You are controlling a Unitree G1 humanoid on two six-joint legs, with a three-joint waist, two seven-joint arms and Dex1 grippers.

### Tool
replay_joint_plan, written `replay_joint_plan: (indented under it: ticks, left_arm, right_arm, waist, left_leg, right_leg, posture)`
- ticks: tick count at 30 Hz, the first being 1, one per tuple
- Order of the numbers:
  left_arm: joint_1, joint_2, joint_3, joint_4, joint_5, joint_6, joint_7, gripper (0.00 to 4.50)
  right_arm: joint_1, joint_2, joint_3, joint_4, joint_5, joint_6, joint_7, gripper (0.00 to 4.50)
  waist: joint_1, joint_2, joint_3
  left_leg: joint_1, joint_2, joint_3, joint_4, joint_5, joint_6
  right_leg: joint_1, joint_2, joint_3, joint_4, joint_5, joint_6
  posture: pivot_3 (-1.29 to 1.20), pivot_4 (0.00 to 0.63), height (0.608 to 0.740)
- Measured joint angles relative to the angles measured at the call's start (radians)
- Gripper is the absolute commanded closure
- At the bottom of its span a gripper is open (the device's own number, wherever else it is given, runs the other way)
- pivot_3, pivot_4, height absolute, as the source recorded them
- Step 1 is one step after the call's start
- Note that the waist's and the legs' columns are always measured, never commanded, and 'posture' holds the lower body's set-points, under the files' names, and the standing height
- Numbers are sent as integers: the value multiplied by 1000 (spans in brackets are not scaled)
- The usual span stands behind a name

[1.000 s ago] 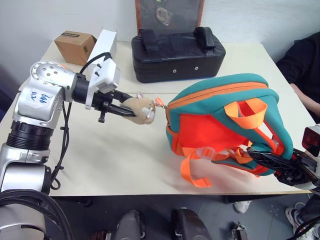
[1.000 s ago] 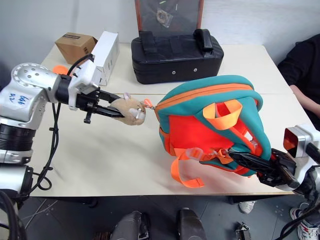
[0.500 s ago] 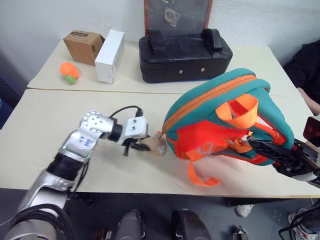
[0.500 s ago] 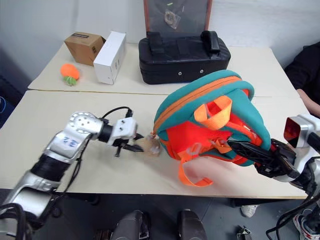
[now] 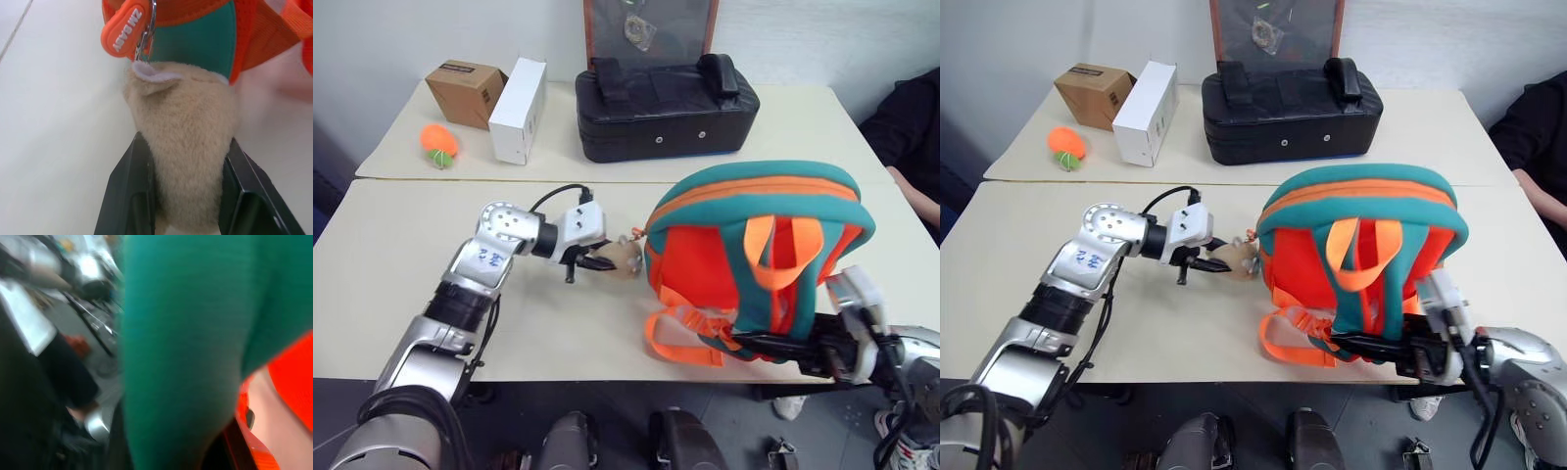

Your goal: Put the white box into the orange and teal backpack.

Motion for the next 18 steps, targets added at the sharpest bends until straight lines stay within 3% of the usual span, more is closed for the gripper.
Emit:
replay_joint_plan:
  ticks: [5,9,14,18]
  left_arm:
    - [146,137,114,-173,-150,187,-74,1156]
    - [221,242,247,-254,-255,325,-79,0]
    - [296,392,435,-302,-387,467,-108,0]
    - [273,437,546,-323,-481,561,-88,0]
  right_arm:
    - [58,-25,-81,-3,-46,-29,-30,1463]
    - [126,-99,-227,77,-43,-27,42,90]
    - [196,-284,-457,359,-75,-16,268,38]
    - [114,-399,-522,595,-118,-40,359,38]
  waist:
    - [-13,0,0]
    - [-13,0,0]
    - [-13,0,0]
    - [-16,0,0]
  left_leg:
    - [1,0,-1,0,0,0]
    - [1,0,-1,0,0,0]
    - [2,0,-1,-1,-1,1]
    - [3,0,0,-2,-1,1]
  right_leg:
    - [1,0,-1,0,0,0]
    - [2,0,0,-1,0,0]
    - [3,-1,-1,-3,0,0]
    - [3,-1,-1,-3,0,0]
  posture:
    - [0,150,740]
    - [0,150,740]
    - [0,150,740]
    - [0,150,740]
